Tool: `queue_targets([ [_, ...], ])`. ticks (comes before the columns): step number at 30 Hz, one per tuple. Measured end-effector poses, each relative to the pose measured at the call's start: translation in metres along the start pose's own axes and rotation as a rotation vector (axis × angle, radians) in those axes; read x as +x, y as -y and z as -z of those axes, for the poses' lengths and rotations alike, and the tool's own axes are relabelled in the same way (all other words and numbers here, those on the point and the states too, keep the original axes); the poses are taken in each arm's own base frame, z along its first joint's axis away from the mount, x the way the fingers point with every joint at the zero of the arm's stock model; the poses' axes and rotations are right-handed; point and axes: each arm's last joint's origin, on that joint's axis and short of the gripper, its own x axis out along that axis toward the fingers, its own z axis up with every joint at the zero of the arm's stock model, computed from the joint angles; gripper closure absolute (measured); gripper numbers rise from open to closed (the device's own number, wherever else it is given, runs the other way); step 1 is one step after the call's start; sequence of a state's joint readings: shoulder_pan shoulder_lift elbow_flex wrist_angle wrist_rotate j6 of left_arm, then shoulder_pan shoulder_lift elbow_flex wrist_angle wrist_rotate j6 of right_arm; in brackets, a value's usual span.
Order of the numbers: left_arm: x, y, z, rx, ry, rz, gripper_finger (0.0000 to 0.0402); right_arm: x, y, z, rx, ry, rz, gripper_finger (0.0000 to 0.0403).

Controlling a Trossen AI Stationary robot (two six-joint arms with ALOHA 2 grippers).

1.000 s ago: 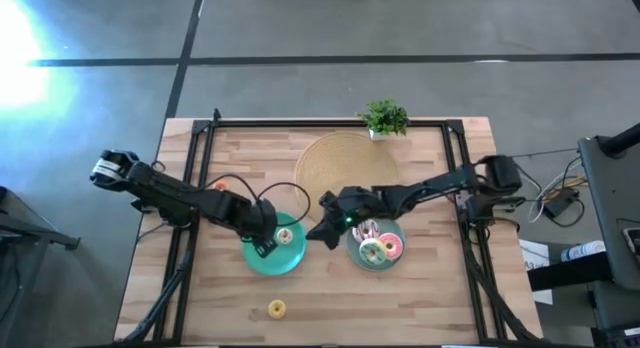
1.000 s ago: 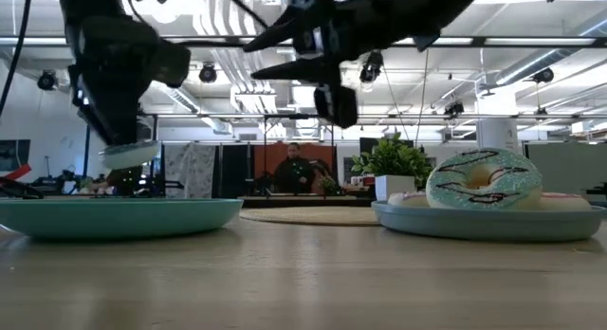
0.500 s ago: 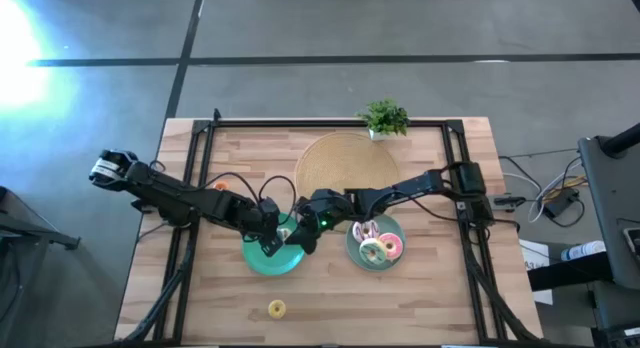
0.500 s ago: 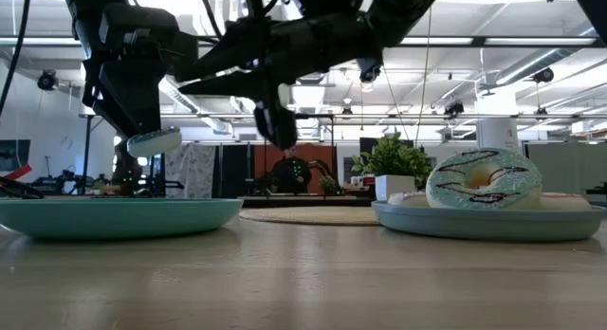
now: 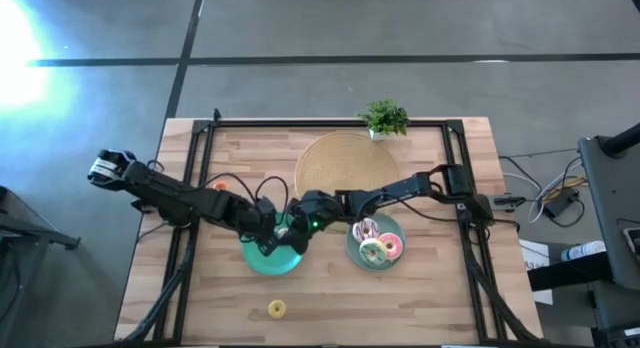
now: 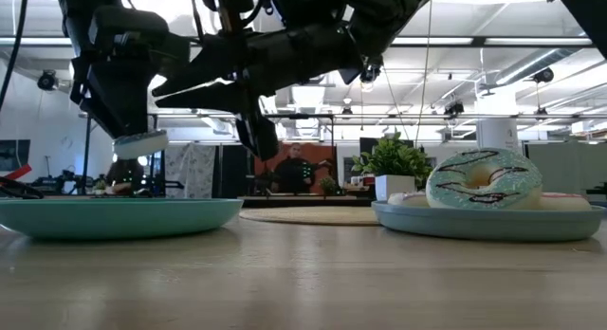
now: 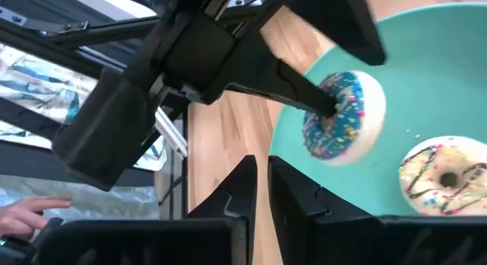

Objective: Pick & Place donuts
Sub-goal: Put the small blue donut on the blue plate

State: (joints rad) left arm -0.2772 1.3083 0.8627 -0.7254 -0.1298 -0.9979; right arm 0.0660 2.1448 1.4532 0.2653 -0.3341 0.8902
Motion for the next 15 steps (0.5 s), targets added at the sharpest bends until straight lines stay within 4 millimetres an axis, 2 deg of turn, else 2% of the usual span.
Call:
queue_targets([
  [6, 0.0002, -0.0013, 0.0012, -0.015, -0.012, -0.015, 0.0257, 0.0029, 0.004, 0.0023, 0.031, -0.006, 0.008, 0.0374],
  [15, 0.0003, -0.0046, 0.0026, -0.015, -0.011, -0.058, 0.0183, 0.0042, 0.0056, 0.0037, 0.051, -0.013, 0.01, 0.0374],
])
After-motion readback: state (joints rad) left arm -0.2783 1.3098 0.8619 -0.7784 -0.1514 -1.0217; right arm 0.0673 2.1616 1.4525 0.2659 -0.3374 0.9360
